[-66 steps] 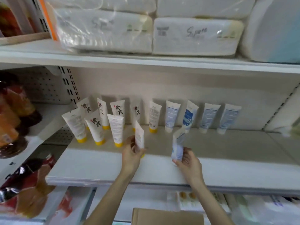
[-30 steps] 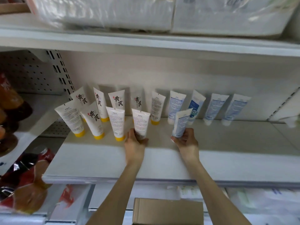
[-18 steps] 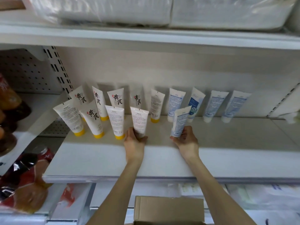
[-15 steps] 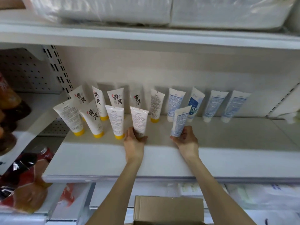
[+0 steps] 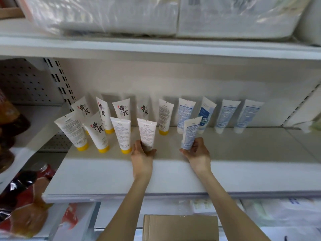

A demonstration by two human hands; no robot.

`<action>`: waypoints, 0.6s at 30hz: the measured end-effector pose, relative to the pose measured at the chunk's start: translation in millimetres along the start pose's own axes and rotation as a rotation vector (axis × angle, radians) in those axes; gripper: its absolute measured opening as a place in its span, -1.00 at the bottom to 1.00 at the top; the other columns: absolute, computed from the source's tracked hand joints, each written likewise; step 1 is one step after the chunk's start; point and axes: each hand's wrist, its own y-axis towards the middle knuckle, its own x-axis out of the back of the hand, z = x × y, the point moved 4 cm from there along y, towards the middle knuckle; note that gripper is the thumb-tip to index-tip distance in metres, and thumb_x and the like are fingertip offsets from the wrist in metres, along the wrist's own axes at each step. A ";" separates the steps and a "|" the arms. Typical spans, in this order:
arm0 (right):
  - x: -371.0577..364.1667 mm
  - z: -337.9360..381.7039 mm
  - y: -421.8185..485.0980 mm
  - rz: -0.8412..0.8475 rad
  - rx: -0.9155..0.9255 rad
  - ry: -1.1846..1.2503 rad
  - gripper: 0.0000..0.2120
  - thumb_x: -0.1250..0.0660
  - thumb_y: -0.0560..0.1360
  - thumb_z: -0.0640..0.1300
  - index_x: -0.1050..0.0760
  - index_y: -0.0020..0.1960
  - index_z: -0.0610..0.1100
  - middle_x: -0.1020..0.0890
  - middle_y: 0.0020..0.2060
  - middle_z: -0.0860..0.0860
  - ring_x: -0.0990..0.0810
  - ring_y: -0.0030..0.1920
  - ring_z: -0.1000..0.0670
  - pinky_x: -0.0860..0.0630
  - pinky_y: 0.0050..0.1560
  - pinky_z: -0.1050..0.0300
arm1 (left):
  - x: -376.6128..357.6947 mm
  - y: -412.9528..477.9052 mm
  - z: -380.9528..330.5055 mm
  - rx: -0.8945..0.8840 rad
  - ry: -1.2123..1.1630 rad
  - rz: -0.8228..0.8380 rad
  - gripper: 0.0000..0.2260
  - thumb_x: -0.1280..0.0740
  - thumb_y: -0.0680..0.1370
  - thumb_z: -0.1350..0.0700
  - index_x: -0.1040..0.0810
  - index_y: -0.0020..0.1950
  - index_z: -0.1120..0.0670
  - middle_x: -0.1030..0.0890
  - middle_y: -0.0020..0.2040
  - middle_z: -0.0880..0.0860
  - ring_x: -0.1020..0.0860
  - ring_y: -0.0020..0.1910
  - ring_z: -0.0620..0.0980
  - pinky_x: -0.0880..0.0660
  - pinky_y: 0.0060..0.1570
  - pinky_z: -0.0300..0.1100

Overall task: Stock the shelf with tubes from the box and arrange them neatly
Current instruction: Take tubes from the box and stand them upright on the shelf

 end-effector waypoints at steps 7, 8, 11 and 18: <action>-0.6 -0.7 1.3 0.016 0.009 -0.039 -0.59 -0.52 0.34 -0.07 -0.38 0.05 -0.10 -0.60 -0.16 -0.01 -0.56 -0.18 -0.02 -0.37 -0.23 0.20 | 1.4 1.1 -4.6 0.019 0.010 0.036 -0.62 -0.53 0.31 0.23 -0.44 0.03 0.22 -0.57 -0.03 0.18 -0.52 -0.07 0.17 -0.43 -0.17 -0.12; 0.4 2.1 -1.4 0.037 0.005 -0.036 -0.56 -0.52 0.34 -0.10 -0.39 0.10 -0.15 -0.59 -0.13 -0.03 -0.54 -0.16 -0.01 -0.37 -0.21 0.22 | 3.3 0.2 -5.5 0.031 0.017 0.052 -0.59 -0.53 0.31 0.23 -0.45 0.07 0.24 -0.57 0.00 0.19 -0.53 -0.04 0.18 -0.45 -0.14 -0.10; 7.6 3.5 -12.8 0.049 -0.061 0.055 -0.44 -0.52 0.36 -0.13 -0.35 0.24 -0.26 -0.55 0.11 -0.14 -0.53 0.10 -0.10 -0.41 0.03 0.19 | 12.1 -6.2 -9.5 0.068 0.036 0.116 -0.48 -0.52 0.34 0.23 -0.40 0.21 0.29 -0.53 0.13 0.24 -0.50 0.10 0.22 -0.47 0.01 -0.01; 48.6 23.1 -86.5 0.126 -0.066 0.141 -0.49 -0.37 0.49 -0.08 -0.32 0.36 -0.23 -0.45 0.29 -0.09 -0.46 0.23 -0.05 -0.35 0.12 0.24 | 54.2 -58.9 -35.5 0.158 -0.008 0.182 -0.43 -0.45 0.45 0.04 -0.34 0.36 0.22 -0.43 0.34 0.16 -0.41 0.32 0.08 -0.33 0.20 -0.18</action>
